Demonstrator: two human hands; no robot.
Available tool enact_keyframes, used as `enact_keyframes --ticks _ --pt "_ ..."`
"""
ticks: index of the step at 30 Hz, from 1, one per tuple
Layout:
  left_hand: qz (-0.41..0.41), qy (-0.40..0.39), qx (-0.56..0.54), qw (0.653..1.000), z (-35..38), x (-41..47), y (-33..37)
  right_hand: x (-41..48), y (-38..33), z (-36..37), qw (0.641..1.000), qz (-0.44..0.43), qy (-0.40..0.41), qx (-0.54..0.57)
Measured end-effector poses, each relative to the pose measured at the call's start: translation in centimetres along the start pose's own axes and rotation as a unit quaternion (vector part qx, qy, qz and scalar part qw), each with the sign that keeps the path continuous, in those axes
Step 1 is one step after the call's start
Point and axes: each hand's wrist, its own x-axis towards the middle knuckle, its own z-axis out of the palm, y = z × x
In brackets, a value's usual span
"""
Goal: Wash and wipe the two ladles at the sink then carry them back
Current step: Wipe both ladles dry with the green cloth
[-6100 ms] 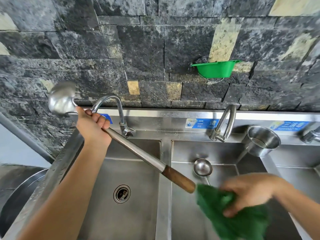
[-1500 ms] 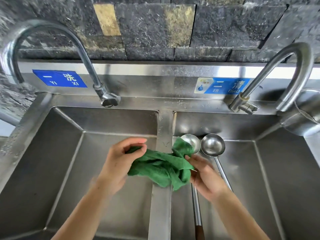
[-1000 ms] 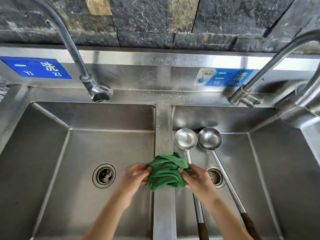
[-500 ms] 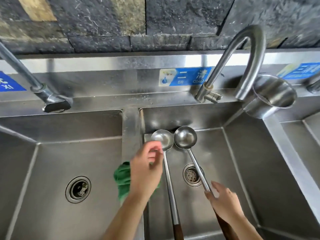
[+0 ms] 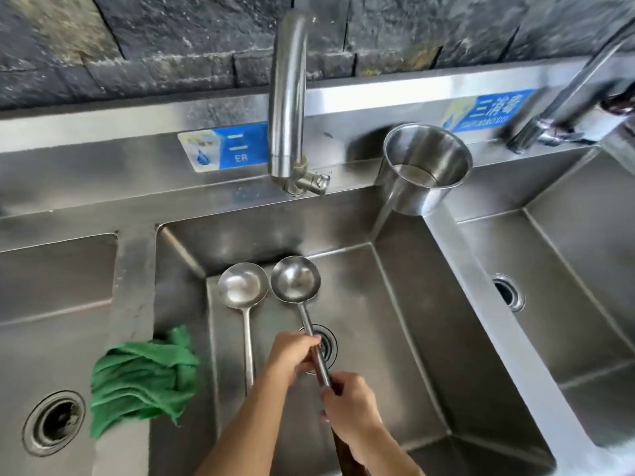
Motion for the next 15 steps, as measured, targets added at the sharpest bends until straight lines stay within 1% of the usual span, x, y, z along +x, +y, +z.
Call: enact_keyframes --ticks 2,7,10,15 --pt "0.013 -0.003 0.027 1.0 0.1 -0.5 0.0 -1.1 -0.1 -0.2 1.0 -0.014 0.001 -0.01" --pt "0.028 -0.019 -0.006 0.999 -2.5 -2.2 0.5 -3.7 -2.0 0.4 0.999 -0.051 -0.005 0.009" --pt "0.023 0.022 -0.023 0.999 -5.7 -2.2 0.2 -4.4 -3.2 2.4 0.997 -0.067 -0.028 0.016" --pt "0.028 0.087 0.006 0.996 -9.8 0.0 -0.7 -4.1 -4.5 6.8 0.995 -0.09 -0.028 0.02"
